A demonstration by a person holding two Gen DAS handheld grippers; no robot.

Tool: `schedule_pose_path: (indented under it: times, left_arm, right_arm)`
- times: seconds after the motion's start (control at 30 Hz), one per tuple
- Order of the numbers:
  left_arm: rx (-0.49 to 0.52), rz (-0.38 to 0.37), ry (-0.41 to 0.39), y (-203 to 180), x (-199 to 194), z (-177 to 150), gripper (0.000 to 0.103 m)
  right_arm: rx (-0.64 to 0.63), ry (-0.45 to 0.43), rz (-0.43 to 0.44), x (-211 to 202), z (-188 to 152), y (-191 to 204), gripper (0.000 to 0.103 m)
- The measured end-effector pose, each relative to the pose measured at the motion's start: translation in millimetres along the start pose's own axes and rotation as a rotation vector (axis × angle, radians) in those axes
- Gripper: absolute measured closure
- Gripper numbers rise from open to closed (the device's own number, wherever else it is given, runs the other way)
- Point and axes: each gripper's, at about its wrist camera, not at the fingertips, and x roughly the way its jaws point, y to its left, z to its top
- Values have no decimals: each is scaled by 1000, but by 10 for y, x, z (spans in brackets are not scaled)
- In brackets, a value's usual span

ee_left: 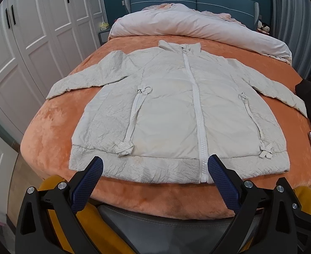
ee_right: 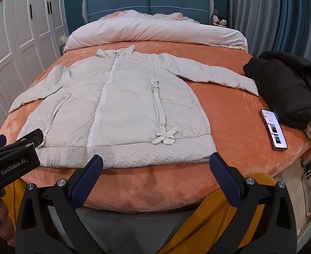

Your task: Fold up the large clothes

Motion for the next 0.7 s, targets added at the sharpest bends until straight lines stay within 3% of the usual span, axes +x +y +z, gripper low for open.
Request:
schedule_pose_path:
  times: [0.7]
  left_arm:
    - [1,-5,1,-2,-35,-10,6]
  right_arm:
    - [-3,-7,6,-47,1,15,5]
